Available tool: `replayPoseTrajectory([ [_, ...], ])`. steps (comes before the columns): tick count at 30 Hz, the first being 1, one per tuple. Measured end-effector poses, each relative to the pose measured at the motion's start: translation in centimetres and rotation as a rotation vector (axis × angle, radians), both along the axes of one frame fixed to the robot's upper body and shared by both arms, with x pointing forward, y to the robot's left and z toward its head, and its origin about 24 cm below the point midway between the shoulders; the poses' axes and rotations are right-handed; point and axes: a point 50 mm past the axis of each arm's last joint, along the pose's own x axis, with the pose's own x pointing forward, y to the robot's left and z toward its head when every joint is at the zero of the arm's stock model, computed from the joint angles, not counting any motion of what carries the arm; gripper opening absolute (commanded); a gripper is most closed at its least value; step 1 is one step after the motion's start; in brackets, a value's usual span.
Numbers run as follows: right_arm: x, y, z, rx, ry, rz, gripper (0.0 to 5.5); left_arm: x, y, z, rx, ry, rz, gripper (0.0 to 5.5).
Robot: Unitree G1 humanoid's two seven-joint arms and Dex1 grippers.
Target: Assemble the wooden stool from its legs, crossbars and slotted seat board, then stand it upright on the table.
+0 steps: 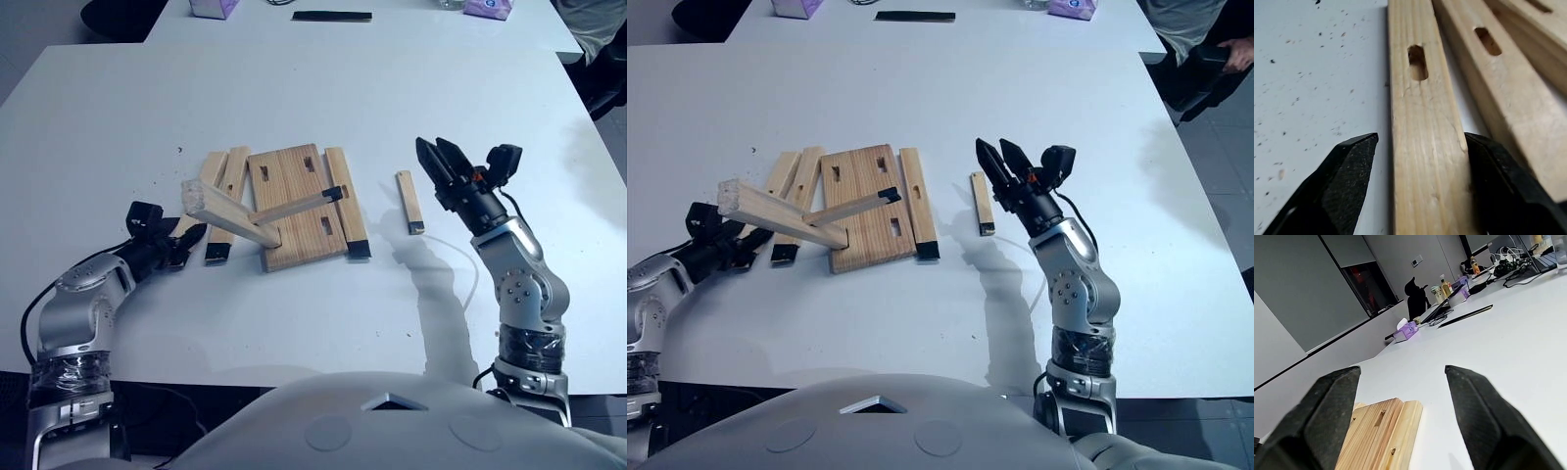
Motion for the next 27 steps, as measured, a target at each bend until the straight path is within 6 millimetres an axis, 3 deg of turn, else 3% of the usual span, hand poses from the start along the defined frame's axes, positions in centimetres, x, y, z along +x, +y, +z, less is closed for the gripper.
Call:
replayPoseTrajectory([
  [2, -0.3, 0.0, -0.1, 0.013, 0.0, -0.027, 3.18, -0.1, 0.3, 0.3, 0.023, 0.038, -0.012, 3.16],
  [9, -0.9, 0.7, -0.6, 0.035, 0.008, -0.055, 3.18, -0.1, 0.6, 1.0, 0.111, 0.133, -0.085, 2.17],
  [13, -0.7, 0.5, -0.4, 0.035, 0.005, -0.075, 3.18, -0.1, 1.3, 1.3, 0.161, 0.153, -0.107, 2.07],
  [17, 0.8, -0.4, 1.1, -0.054, -0.014, -0.149, 3.18, 1.8, 1.6, 1.7, 0.081, 0.092, -0.012, 2.06],
  [20, 3.0, -0.5, 3.6, -0.147, -0.06, -0.169, 3.18, 5.4, 0.4, 5.4, -0.061, -0.128, 0.039, 2.06],
  [22, 4.2, -0.9, 4.9, -0.238, -0.098, -0.18, 3.18, 7.4, -0.2, 8.8, -0.156, -0.297, 0.063, 2.06],
  [23, 5.2, -1.2, 6.1, -0.315, -0.135, -0.192, 3.18, 8.5, -0.8, 11.6, -0.242, -0.427, 0.072, 2.06],
  [25, 7.1, -1.3, 8.1, -0.449, -0.222, -0.197, 3.18, 9.4, -2.0, 16.4, -0.41, -0.645, 0.041, 2.06],
  [27, 8.7, -0.9, 10.1, -0.511, -0.303, -0.184, 3.18, 9.2, -3.7, 19.9, -0.532, -0.785, -0.064, 2.06],
])
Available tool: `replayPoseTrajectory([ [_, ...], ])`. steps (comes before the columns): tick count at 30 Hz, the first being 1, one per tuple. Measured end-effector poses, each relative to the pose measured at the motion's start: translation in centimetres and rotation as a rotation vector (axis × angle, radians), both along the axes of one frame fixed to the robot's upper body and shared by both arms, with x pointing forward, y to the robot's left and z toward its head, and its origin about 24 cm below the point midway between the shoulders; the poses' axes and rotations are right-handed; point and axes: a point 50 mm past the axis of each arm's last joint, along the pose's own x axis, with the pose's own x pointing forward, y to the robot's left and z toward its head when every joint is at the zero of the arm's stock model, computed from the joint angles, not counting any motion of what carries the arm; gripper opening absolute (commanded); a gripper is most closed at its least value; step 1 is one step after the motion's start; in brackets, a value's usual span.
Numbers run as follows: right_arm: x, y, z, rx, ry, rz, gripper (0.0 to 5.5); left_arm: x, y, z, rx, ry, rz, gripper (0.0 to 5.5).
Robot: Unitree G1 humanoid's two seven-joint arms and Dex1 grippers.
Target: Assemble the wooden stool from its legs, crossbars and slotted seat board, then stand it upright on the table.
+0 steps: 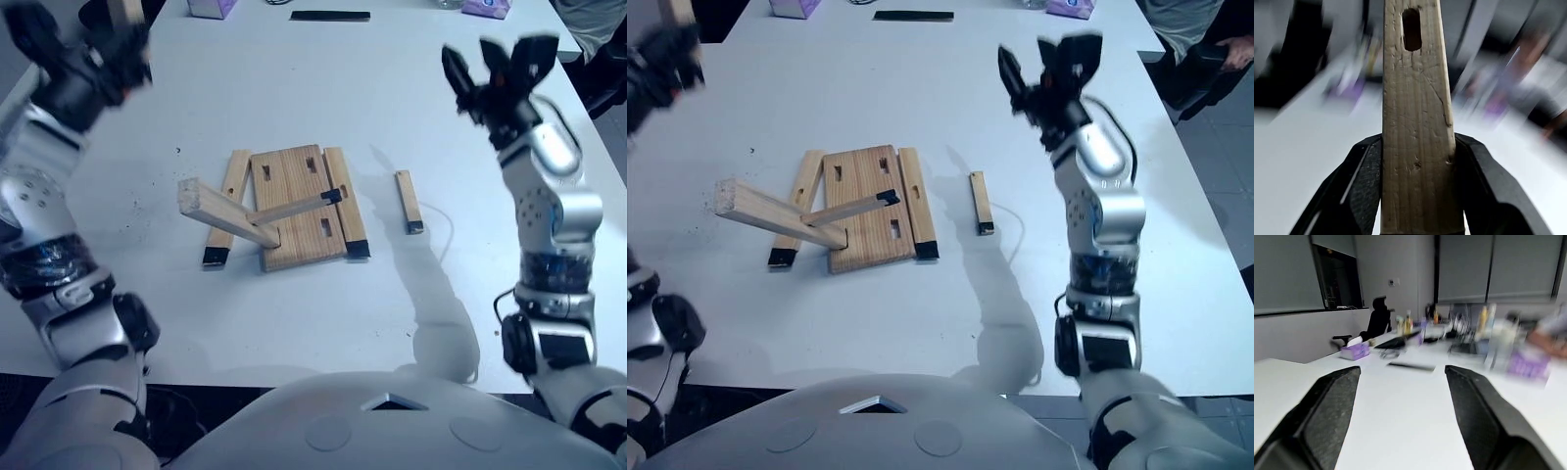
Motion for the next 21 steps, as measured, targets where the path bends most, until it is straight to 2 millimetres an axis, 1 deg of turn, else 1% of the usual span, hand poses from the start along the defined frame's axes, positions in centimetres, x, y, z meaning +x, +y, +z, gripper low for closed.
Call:
replayPoseTrajectory([
  [1, 0.9, 0.5, 1.4, -0.004, -0.029, 0.04, 3.18, -0.4, -1.2, 1.7, -0.026, -0.082, -0.084, 2.06],
  [3, 1.7, 1.1, 3.7, 0.07, -0.057, 0.135, 3.18, -0.8, -2.6, 3.6, -0.035, -0.157, -0.195, 2.06],
  [5, 1.9, 1.5, 6.5, 0.217, -0.108, 0.262, 3.18, -1.1, -3.9, 5.9, -0.049, -0.236, -0.303, 2.06],
  [6, 1.7, 1.6, 8.3, 0.271, -0.151, 0.32, 3.18, -1.6, -5.0, 7.6, -0.045, -0.305, -0.395, 2.06],
  [8, 1.3, 1.6, 9.9, 0.334, -0.185, 0.388, 3.48, -2.5, -6.8, 9.2, -0.006, -0.375, -0.527, 2.06],
  [9, 1.0, 1.4, 10.2, 0.365, -0.187, 0.42, 3.69, -2.9, -7.7, 9.4, 0.023, -0.387, -0.6, 2.06],
  [11, 0.6, 1.6, 10.3, 0.388, -0.179, 0.489, 4.04, -3.3, -9.5, 8.5, 0.078, -0.347, -0.711, 2.06],
  [12, 0.2, 1.8, 10.5, 0.387, -0.183, 0.528, 4.19, -3.3, -9.8, 7.9, 0.089, -0.326, -0.741, 2.06],
  [13, -0.5, 2.1, 10.7, 0.381, -0.192, 0.593, 4.24, -3.1, -10.1, 6.9, 0.103, -0.286, -0.772, 2.06],
  [16, -1.7, 2.5, 10.5, 0.36, -0.171, 0.734, 4.24, -3.0, -10.2, 4.4, 0.149, -0.207, -0.81, 2.06],
  [18, -2.5, 2.6, 10.3, 0.31, -0.123, 0.834, 4.24, -3.1, -9.9, 2.9, 0.219, -0.168, -0.85, 2.06],
  [21, -2.9, 2.6, 10.3, 0.232, -0.083, 0.9, 4.24, -2.8, -9.4, 1.9, 0.286, -0.157, -0.866, 2.06],
])
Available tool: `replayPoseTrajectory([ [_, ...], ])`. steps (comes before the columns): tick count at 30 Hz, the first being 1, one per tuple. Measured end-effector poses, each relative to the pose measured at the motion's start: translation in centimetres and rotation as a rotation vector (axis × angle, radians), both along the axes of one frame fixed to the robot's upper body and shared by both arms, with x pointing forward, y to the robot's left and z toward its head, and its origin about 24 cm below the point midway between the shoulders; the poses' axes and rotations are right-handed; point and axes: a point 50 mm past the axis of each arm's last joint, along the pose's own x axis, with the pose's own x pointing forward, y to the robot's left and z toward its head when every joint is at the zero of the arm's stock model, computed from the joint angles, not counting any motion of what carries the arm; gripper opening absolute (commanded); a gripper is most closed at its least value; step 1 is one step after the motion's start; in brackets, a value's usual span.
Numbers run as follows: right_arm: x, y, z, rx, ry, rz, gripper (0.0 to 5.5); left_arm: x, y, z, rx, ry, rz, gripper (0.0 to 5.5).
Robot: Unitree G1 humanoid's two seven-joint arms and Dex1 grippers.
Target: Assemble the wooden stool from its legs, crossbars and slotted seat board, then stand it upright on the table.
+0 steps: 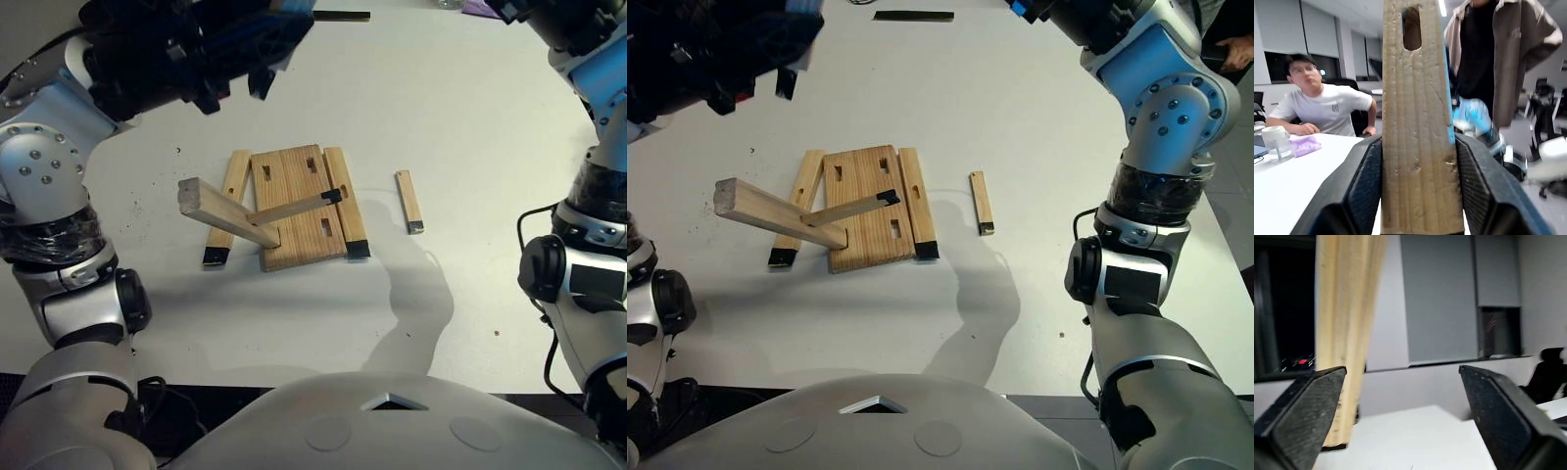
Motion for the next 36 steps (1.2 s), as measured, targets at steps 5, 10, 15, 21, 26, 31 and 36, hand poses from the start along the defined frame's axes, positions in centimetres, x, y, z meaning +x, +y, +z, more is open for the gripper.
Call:
replayPoseTrajectory([
  [5, -0.4, -0.1, 0.5, -0.11, -0.028, 0.051, 4.24, 0.8, 0.5, -0.9, 0.039, -0.011, -0.024, 2.06],
  [10, -0.1, 0.4, 0.7, -0.128, 0.016, 0.104, 4.24, 0.5, 0.4, -1.8, 0.076, -0.018, -0.062, 2.06],
  [15, -0.9, 1.1, 1.6, -0.124, 0.027, 0.241, 4.24, 0.2, 0.2, -2.3, 0.093, -0.03, -0.104, 2.03],
  [21, -1.6, 1.1, 1.9, -0.1, 0.048, 0.34, 4.24, 0.1, 0.1, -2.7, 0.099, -0.022, -0.128, 2.03],
  [26, -1.5, 1.1, 2.3, -0.088, 0.074, 0.342, 4.24, -0.1, -0.1, -3.2, 0.108, -0.015, -0.157, 2.03],
  [31, -1.6, 1.4, 2.3, -0.095, 0.083, 0.355, 3.81, -0.1, -0.1, -3.6, 0.117, -0.002, -0.154, 2.03],
  [36, -1.5, 2.0, 2.1, -0.091, 0.089, 0.369, 2.94, 0.0, 0.0, -3.8, 0.129, 0.004, -0.151, 2.03],
])
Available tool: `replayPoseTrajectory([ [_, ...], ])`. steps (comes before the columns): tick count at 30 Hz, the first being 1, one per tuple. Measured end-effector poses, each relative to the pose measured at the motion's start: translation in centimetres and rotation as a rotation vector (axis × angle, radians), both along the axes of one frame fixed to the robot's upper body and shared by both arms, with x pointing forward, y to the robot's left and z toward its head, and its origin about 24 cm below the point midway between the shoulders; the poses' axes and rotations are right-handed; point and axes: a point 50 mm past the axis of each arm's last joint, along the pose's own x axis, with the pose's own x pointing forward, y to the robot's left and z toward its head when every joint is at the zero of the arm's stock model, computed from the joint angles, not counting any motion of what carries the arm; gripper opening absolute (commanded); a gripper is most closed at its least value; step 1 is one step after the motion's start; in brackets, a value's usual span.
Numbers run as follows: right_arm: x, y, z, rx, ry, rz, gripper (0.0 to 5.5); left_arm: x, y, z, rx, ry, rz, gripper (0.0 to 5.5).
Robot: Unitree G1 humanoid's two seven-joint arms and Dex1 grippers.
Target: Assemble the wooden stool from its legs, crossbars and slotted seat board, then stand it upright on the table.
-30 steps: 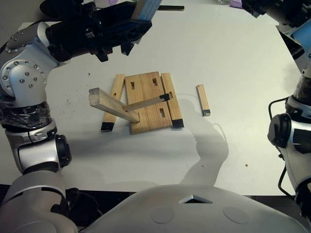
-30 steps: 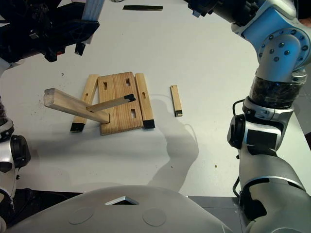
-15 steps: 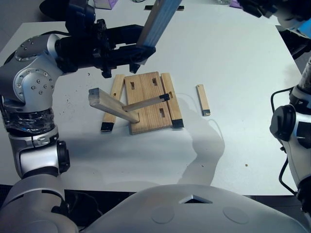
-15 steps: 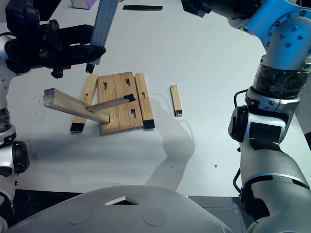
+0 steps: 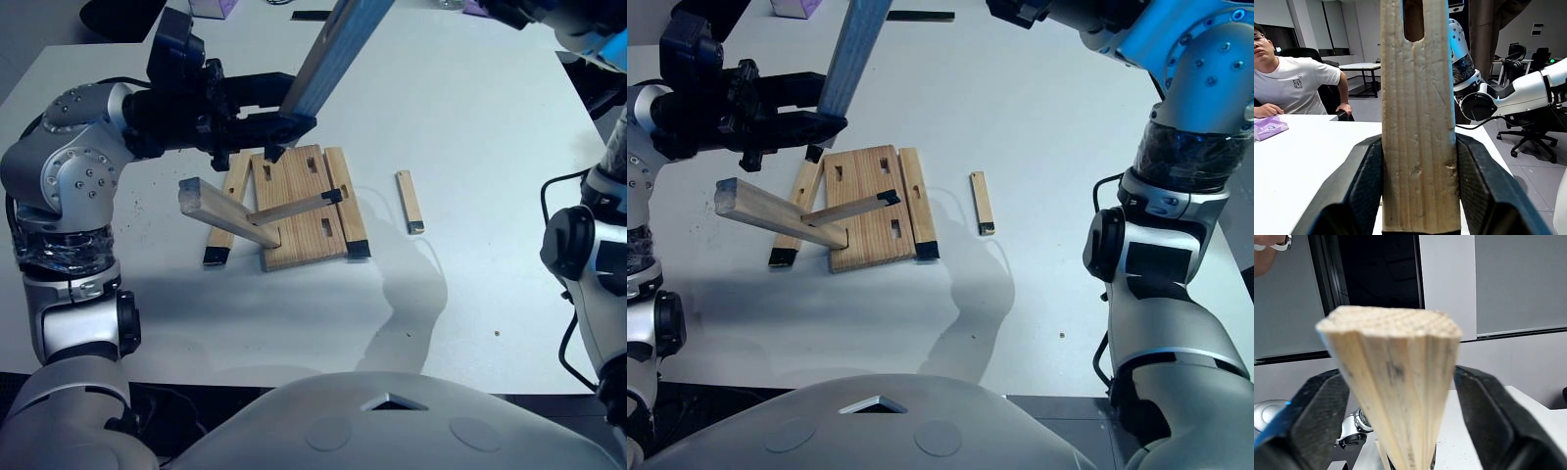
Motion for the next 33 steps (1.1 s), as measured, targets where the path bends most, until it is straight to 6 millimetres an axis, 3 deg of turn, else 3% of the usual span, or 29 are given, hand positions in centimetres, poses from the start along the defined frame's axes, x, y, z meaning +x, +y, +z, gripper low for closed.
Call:
replayPoseTrajectory([
  [6, -0.2, -0.1, 0.3, 0.013, -0.015, -0.008, 2.06, 0.1, 0.1, -0.4, 0.012, 0.008, -0.014, 2.03],
  [10, -0.3, -0.1, 0.3, 0.011, -0.021, -0.019, 2.06, 0.1, 0.1, -0.5, 0.01, 0.001, -0.011, 2.03],
  [17, -0.4, -0.4, -0.5, 0.004, -0.034, -0.066, 2.06, 1.0, 0.4, -1.3, 0.044, 0.0, 0.046, 3.24],
  [21, 0.0, -0.8, -0.8, -0.003, -0.069, -0.136, 2.05, 1.8, 1.0, -1.9, 0.084, -0.017, 0.137, 3.27],
  [24, 0.7, -1.7, -2.3, -0.107, -0.161, -0.23, 2.04, 2.4, 3.6, -3.1, 0.091, 0.003, 0.349, 3.27],
  [28, 1.2, -2.0, -7.6, -0.232, -0.093, -0.255, 2.04, 2.6, 7.8, -5.5, -0.044, 0.079, 0.728, 3.27],
  [33, 1.1, -2.2, -10.4, -0.299, -0.117, -0.27, 2.04, 2.2, 9.8, -8.0, -0.278, 0.197, 1.066, 3.27],
])
